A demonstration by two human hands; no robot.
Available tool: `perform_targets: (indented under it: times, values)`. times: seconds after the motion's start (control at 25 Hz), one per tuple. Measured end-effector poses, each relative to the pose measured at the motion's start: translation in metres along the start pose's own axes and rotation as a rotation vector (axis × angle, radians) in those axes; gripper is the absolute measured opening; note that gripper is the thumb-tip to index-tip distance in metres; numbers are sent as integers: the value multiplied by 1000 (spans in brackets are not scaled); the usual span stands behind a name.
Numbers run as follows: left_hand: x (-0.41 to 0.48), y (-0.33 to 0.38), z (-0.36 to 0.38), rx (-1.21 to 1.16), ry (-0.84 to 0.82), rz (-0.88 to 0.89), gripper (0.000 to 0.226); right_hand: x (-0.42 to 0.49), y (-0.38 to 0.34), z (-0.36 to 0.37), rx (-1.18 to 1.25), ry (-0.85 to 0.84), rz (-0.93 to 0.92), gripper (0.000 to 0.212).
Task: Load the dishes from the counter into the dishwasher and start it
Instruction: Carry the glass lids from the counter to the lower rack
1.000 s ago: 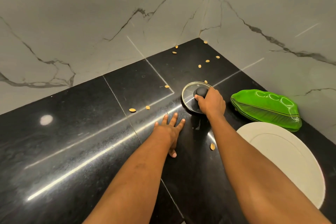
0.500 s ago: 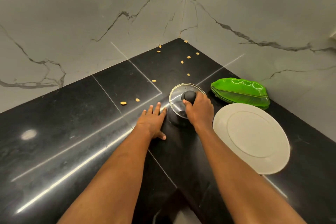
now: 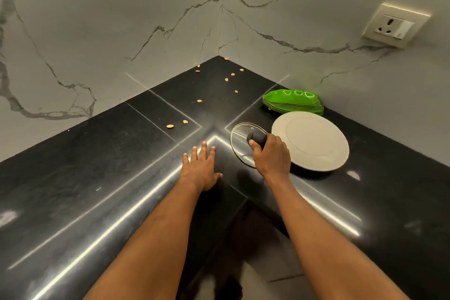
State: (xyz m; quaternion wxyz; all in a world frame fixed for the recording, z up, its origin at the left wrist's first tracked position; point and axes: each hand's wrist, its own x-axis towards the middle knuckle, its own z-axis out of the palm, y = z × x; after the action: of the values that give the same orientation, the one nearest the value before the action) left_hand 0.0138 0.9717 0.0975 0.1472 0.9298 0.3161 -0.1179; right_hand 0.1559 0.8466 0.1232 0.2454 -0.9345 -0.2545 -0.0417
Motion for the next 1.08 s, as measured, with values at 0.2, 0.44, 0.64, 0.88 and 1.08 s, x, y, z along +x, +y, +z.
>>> perform_targets:
  times: [0.2, 0.44, 0.64, 0.88, 1.08]
  values:
    - [-63, -2, 12, 57, 13, 148, 85, -95, 7, -23, 18, 65, 113, 46]
    - [-151, 18, 50, 108, -44, 269, 86, -213, 29, -52, -55, 98, 202, 46]
    - [-222, 38, 79, 132, -52, 305, 85, -290, 56, -77, -85, 121, 198, 48]
    - [-319, 63, 125, 105, -63, 257, 86, -387, 96, -111, -33, 106, 178, 48]
    - [-430, 94, 192, 120, -143, 269, 87, -497, 147, -145, -19, 54, 215, 50]
